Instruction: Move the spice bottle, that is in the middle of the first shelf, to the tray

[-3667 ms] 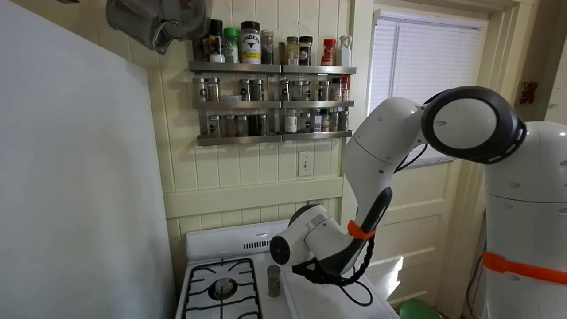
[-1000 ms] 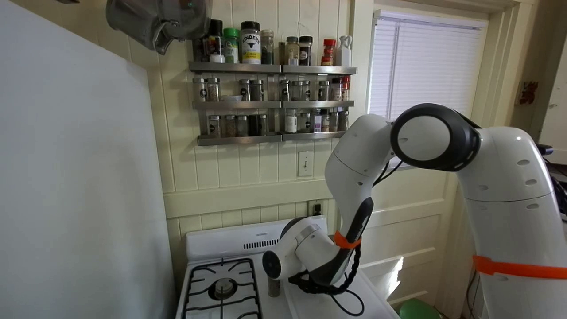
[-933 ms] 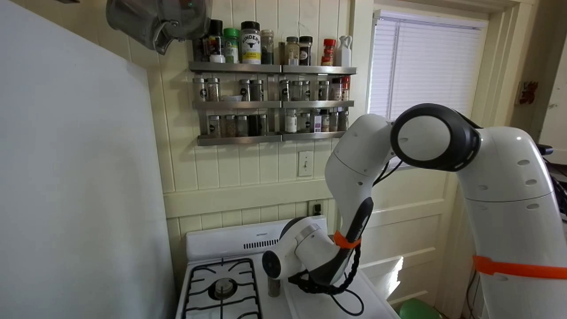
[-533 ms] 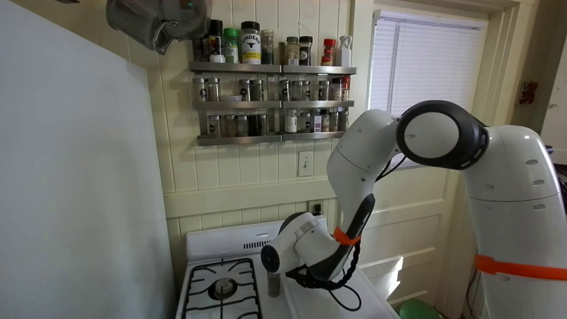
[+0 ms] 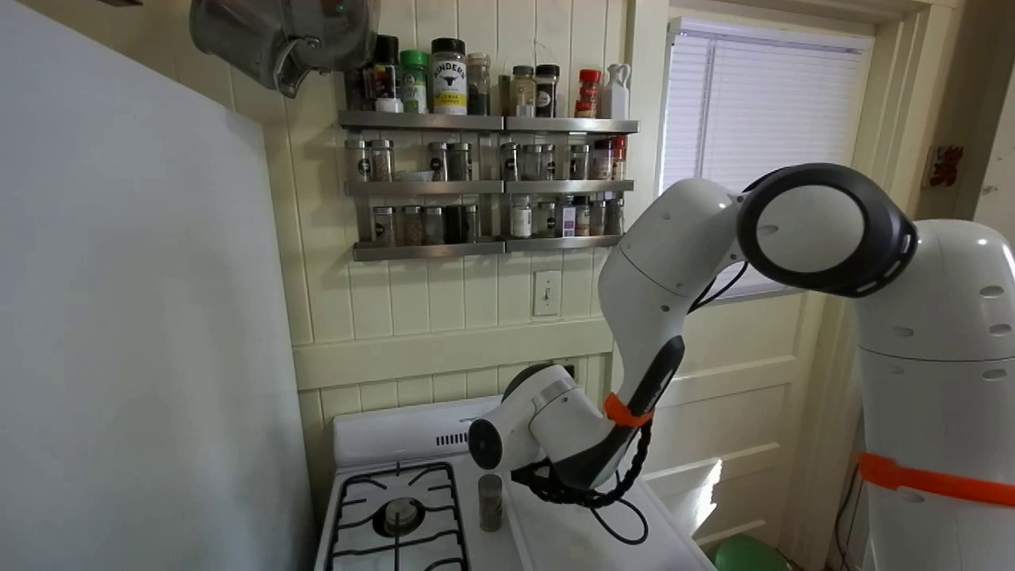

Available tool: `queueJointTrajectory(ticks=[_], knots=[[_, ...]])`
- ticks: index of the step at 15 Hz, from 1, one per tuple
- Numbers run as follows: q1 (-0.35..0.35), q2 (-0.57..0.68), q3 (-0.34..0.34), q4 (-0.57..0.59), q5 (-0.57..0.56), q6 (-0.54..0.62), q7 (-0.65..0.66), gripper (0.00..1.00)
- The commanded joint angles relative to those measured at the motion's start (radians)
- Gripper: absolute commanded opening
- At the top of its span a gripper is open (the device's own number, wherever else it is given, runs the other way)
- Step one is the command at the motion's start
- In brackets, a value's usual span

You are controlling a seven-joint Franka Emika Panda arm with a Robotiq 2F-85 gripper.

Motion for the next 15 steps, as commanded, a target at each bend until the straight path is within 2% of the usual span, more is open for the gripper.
queueJointTrajectory(ticks=[1,10,15], knots=[[-0.01,-0.058,0.005,-0.041,0.035,0.046,-0.033,1.0],[-0.04,-0.247,-0.022,-0.17,0.042,0.238,-0.081,1.0],[-0.055,-0.38,-0.062,-0.251,0.069,0.342,-0.16,1.0]])
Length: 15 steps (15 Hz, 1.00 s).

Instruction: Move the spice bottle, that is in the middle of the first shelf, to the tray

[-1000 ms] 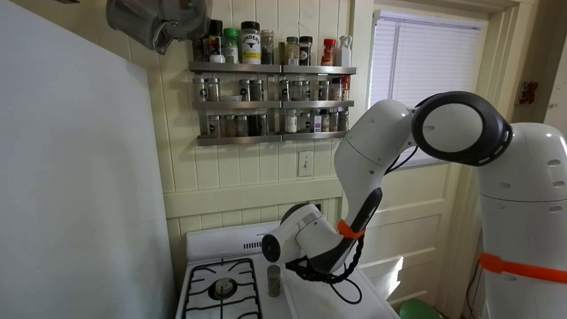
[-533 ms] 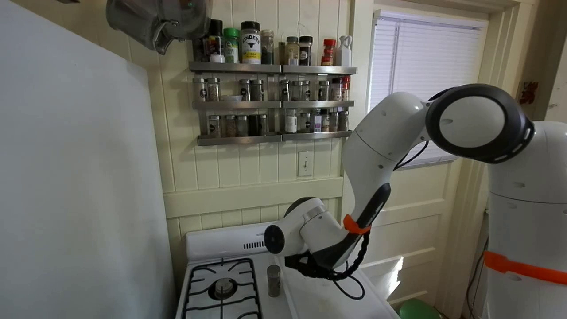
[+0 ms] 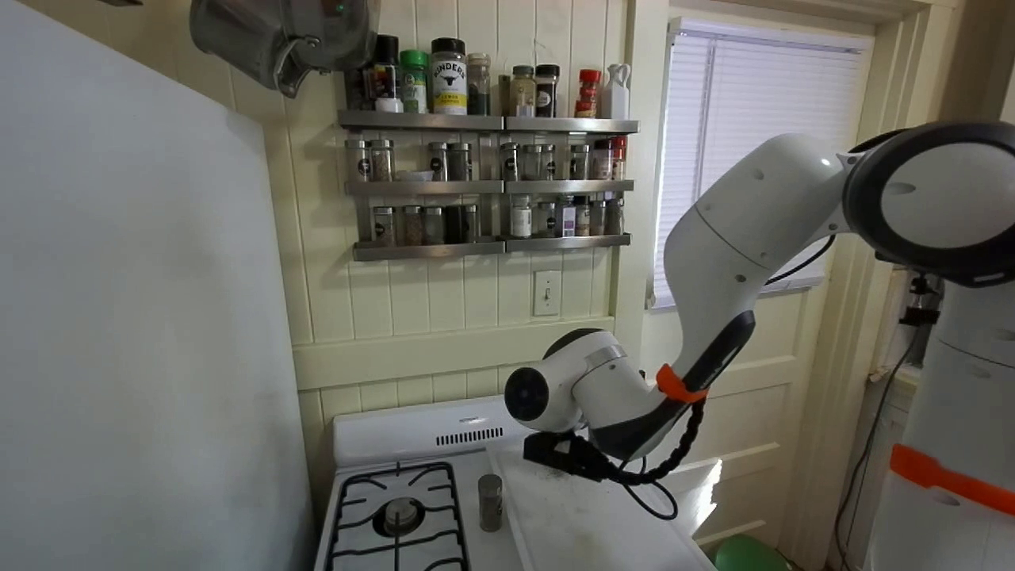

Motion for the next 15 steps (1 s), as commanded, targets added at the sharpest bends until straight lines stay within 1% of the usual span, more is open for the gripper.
queueJointTrajectory(ticks=[1,5,6,10,15], knots=[[-0.018,-0.136,-0.034,-0.095,0.035,0.104,-0.077,1.0],[-0.05,-0.198,-0.105,-0.139,0.064,0.251,-0.221,1.0],[-0.056,-0.214,-0.12,-0.145,0.085,0.275,-0.273,1.0],[-0.074,-0.245,-0.146,-0.158,0.16,0.287,-0.432,1.0],[-0.085,-0.276,-0.157,-0.164,0.256,0.294,-0.605,1.0]])
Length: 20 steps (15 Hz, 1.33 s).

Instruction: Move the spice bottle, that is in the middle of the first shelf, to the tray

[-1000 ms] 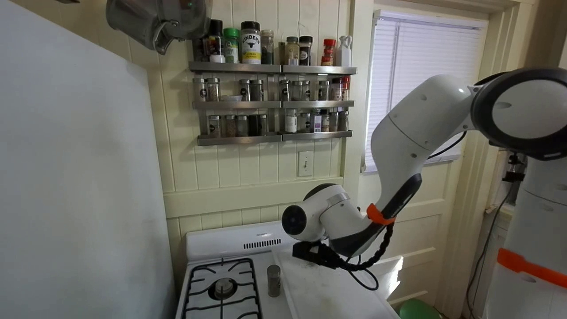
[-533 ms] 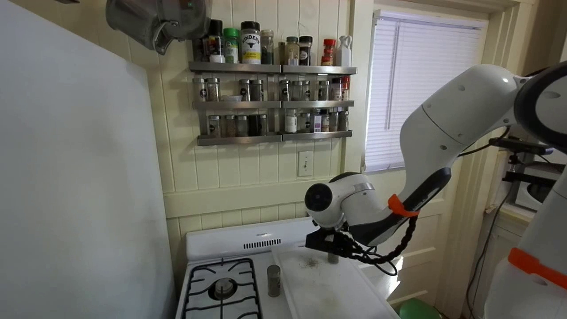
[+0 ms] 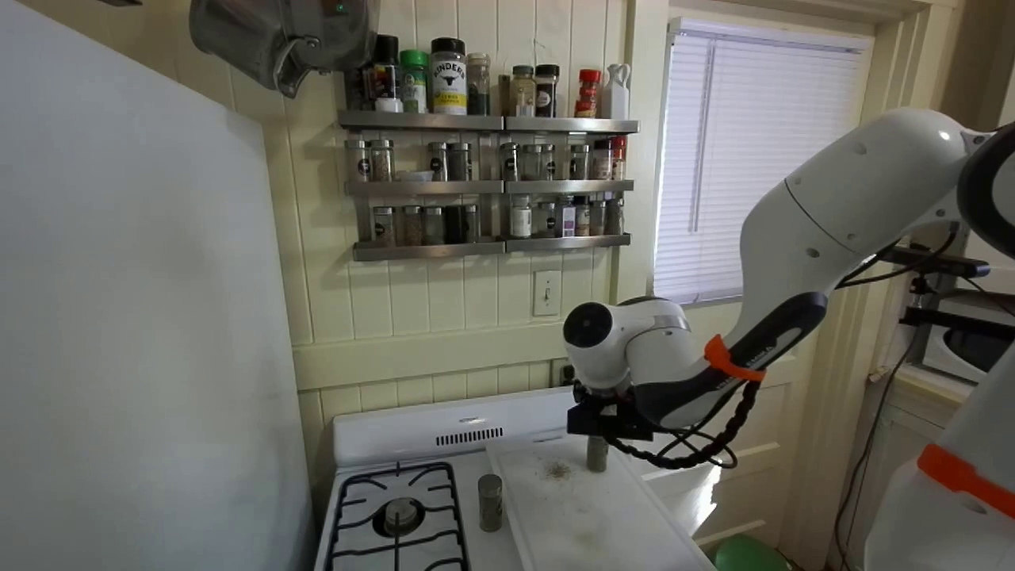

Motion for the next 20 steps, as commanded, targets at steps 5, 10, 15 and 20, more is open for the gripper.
queueJointTrajectory(ticks=[5,10,15,20], knots=[[-0.024,-0.087,-0.015,-0.056,0.18,0.042,-0.269,1.0],[-0.047,-0.142,-0.01,-0.084,0.211,0.041,-0.439,1.0],[-0.082,-0.179,-0.024,-0.142,0.158,0.15,-0.6,1.0],[-0.075,-0.124,-0.139,-0.119,0.101,0.337,-0.687,1.0]])
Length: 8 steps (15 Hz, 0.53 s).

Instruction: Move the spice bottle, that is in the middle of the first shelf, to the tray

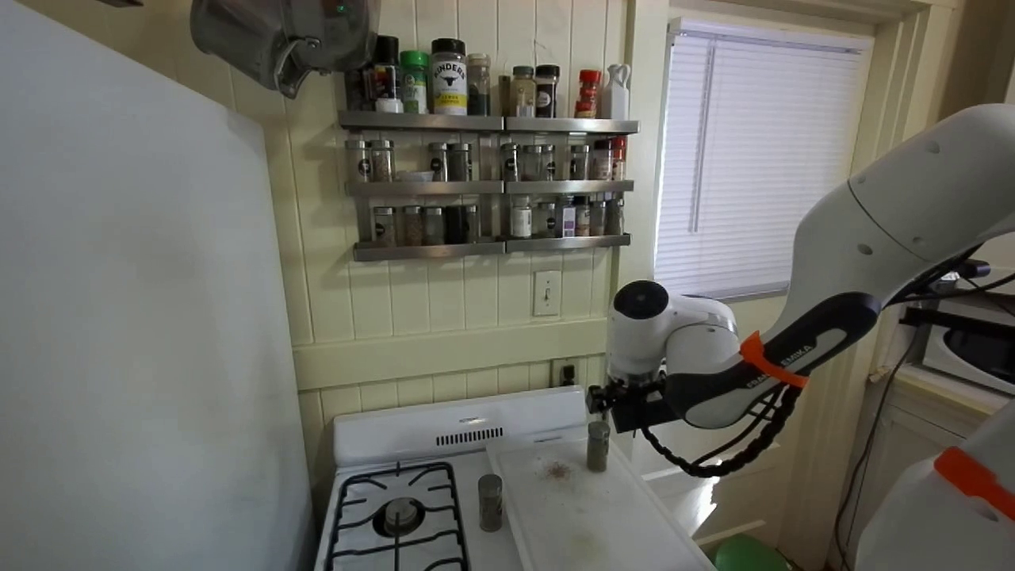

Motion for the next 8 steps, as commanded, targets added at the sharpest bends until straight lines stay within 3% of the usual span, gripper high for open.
queueJointTrajectory(ticks=[1,8], knots=[[0.009,0.024,-0.098,0.001,-0.055,0.121,-0.072,1.0],[0.069,0.095,-0.323,0.002,-0.101,0.308,-0.31,1.0]])
